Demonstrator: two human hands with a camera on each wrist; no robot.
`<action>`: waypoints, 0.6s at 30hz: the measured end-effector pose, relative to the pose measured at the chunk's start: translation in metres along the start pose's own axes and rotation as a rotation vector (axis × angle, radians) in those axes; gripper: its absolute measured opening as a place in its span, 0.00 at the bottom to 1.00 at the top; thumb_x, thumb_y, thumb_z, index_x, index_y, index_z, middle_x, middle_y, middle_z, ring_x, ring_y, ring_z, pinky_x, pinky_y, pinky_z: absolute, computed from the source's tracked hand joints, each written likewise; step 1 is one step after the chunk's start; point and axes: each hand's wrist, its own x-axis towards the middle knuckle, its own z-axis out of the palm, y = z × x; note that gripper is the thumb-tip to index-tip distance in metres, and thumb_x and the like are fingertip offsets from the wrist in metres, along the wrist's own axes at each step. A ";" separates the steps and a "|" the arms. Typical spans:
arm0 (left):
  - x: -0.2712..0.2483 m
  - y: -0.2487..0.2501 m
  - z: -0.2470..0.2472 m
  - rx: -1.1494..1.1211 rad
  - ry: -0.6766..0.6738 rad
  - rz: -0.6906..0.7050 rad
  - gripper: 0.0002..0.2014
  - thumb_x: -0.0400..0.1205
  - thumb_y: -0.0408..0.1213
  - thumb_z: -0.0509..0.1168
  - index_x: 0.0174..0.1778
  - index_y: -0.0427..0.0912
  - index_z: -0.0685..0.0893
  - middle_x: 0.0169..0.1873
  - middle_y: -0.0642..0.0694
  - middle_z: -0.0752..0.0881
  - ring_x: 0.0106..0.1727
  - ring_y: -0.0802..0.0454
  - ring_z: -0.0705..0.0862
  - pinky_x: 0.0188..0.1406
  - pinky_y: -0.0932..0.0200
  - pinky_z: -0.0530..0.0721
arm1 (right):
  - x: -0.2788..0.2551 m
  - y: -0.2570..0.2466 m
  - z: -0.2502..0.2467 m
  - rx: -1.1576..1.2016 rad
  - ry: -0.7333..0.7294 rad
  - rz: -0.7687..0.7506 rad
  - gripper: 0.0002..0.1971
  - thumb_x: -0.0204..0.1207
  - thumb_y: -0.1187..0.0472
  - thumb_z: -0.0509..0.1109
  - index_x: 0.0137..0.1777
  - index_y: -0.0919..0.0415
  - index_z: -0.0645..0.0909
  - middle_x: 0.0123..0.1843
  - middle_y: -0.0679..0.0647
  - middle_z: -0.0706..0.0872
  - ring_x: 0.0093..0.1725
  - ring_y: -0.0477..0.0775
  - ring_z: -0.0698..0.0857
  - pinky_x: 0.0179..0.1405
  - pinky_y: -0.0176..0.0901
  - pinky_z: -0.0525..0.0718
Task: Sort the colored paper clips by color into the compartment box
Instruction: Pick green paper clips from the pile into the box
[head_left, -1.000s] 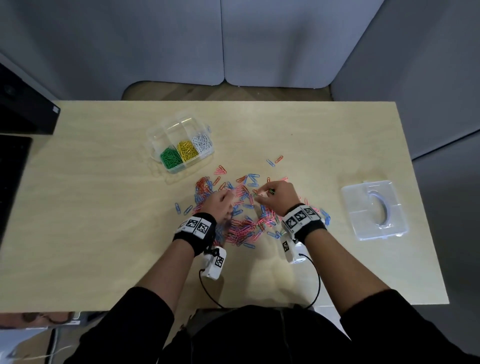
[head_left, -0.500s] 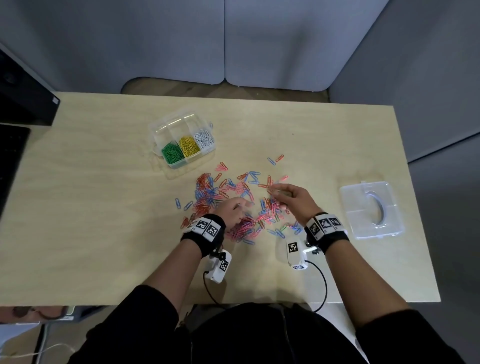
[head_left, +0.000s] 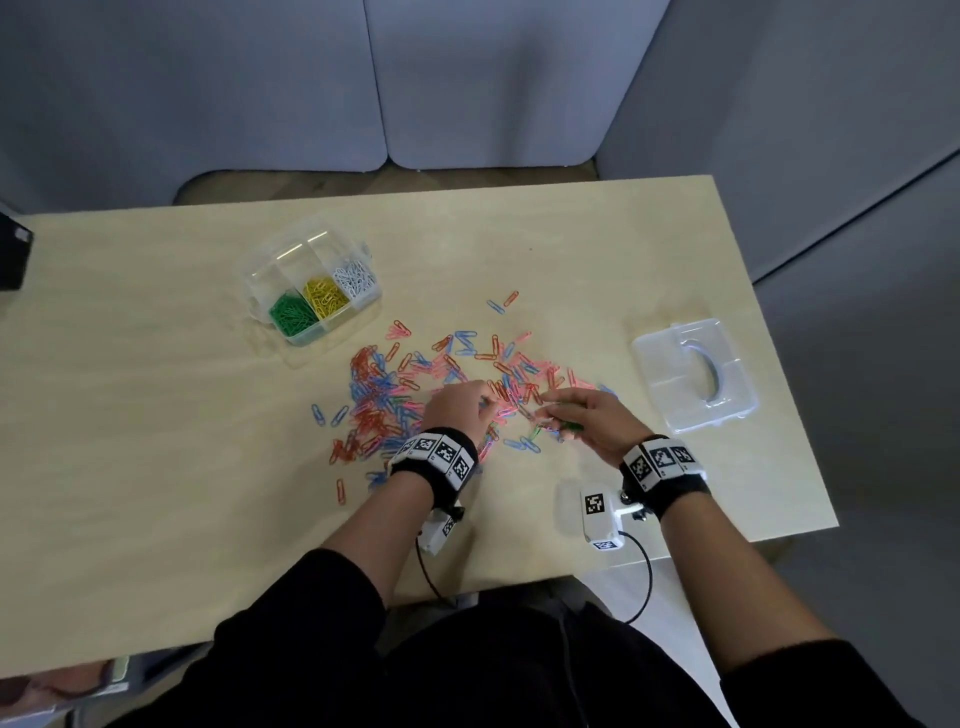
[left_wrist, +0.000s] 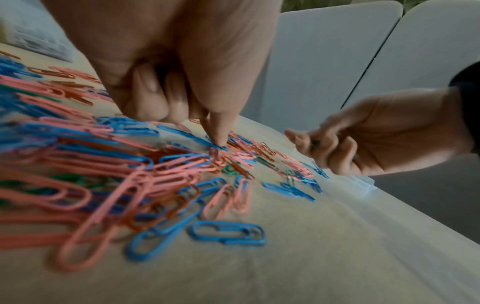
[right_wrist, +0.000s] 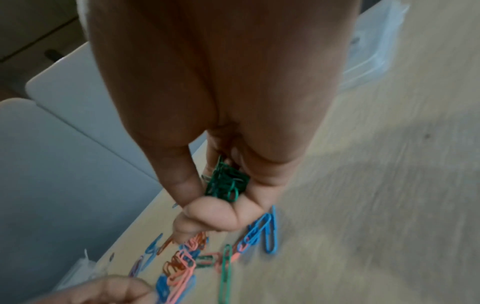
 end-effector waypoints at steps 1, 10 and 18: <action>0.001 -0.003 -0.003 0.014 0.024 -0.009 0.05 0.83 0.41 0.66 0.46 0.46 0.87 0.39 0.48 0.89 0.39 0.47 0.86 0.37 0.56 0.82 | -0.001 0.002 -0.002 -0.040 0.022 -0.003 0.09 0.79 0.76 0.67 0.54 0.66 0.84 0.41 0.61 0.91 0.33 0.49 0.83 0.28 0.34 0.79; -0.008 -0.009 -0.012 0.089 0.018 -0.026 0.15 0.75 0.56 0.73 0.30 0.51 0.86 0.27 0.58 0.83 0.32 0.56 0.84 0.32 0.62 0.82 | 0.003 0.022 0.012 -0.964 0.393 0.009 0.22 0.65 0.37 0.80 0.27 0.53 0.79 0.28 0.43 0.82 0.34 0.47 0.79 0.40 0.39 0.74; -0.014 -0.007 -0.006 0.063 0.027 -0.123 0.12 0.79 0.48 0.71 0.38 0.45 0.93 0.43 0.48 0.90 0.44 0.47 0.89 0.43 0.55 0.88 | 0.009 0.015 0.039 -1.007 0.425 0.013 0.15 0.72 0.53 0.74 0.26 0.54 0.76 0.33 0.50 0.81 0.38 0.57 0.81 0.38 0.39 0.76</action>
